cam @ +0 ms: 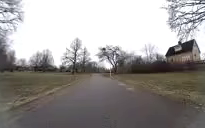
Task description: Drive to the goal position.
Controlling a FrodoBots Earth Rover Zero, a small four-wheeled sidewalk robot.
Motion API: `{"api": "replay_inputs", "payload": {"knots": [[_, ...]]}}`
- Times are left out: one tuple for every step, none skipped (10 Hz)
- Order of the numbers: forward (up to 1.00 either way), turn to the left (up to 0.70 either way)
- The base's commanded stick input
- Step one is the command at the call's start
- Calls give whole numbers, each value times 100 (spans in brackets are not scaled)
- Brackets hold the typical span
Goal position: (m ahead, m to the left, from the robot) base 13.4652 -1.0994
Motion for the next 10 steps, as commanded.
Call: {"api": "replay_inputs", "payload": {"knots": [[100,0],[100,0],[100,0],[100,23],[100,40],[100,40],[100,40],[100,40],[100,23],[100,2]]}}
